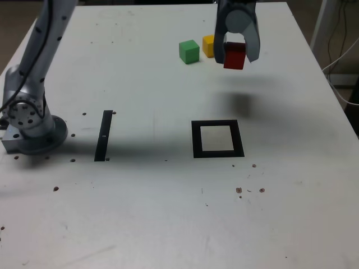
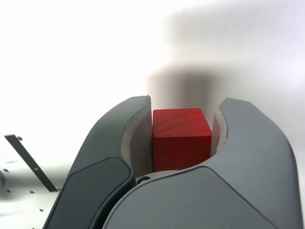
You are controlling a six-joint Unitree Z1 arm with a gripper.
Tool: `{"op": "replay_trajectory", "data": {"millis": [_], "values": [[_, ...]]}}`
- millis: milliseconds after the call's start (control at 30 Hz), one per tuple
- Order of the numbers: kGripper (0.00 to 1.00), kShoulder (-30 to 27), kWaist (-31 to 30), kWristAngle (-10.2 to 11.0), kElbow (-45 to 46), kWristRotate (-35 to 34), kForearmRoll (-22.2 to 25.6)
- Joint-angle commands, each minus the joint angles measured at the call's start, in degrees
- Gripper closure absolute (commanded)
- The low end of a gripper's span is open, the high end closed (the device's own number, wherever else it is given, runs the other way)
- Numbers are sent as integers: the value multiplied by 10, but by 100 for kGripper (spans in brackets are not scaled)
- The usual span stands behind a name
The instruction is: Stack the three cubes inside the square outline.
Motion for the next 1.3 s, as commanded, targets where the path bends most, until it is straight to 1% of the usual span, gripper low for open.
{"op": "replay_trajectory", "data": {"millis": [0, 300, 467, 833, 1100, 1267], "values": [[64, -19, -7, -3, 23, -8, -12], [64, -78, -42, -18, 144, -52, -85], [64, -100, -71, -17, 196, -95, -120], [64, -120, -124, -9, 257, -168, -153], [64, -118, -154, 2, 277, -202, -171], [64, -110, -166, 2, 292, -215, -189]]}}
